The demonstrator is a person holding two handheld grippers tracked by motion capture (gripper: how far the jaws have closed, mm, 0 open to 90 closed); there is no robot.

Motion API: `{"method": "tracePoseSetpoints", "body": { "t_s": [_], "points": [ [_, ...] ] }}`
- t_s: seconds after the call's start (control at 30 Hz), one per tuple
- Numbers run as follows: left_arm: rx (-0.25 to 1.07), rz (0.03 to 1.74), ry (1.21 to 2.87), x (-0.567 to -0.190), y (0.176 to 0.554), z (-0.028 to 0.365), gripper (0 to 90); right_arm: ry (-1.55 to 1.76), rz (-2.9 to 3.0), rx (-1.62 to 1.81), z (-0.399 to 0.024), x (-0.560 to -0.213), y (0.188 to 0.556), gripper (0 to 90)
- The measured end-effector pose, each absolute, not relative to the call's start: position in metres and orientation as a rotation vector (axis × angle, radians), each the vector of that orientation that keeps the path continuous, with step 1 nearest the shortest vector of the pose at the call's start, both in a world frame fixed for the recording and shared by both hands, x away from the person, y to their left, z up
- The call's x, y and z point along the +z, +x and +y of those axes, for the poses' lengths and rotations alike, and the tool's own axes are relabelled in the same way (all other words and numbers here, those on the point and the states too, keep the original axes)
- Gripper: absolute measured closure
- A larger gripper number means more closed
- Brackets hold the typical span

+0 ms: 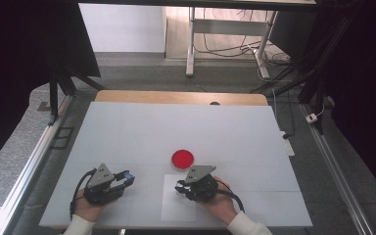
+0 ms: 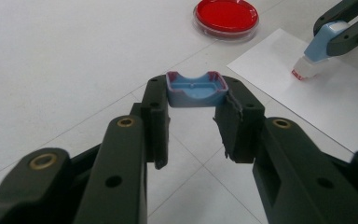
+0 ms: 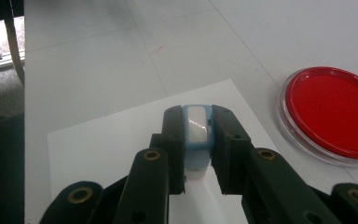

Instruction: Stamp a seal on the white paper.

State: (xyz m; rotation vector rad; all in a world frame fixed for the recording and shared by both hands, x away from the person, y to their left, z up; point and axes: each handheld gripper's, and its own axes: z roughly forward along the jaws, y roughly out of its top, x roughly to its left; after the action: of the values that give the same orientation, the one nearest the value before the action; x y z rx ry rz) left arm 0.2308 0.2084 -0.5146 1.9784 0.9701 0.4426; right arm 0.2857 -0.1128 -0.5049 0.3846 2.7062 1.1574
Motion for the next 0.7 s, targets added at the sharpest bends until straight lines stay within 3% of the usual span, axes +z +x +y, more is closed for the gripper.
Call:
{"method": "tracePoseSetpoints", "body": {
  "t_s": [0.7],
  "points": [
    [0.446,0.972,1.977,-0.5141,0.2301,0.2086,64.9,0.398,2.7,1.169,-0.1142,-0.5094,0.2848,75.5]
  ]
}}
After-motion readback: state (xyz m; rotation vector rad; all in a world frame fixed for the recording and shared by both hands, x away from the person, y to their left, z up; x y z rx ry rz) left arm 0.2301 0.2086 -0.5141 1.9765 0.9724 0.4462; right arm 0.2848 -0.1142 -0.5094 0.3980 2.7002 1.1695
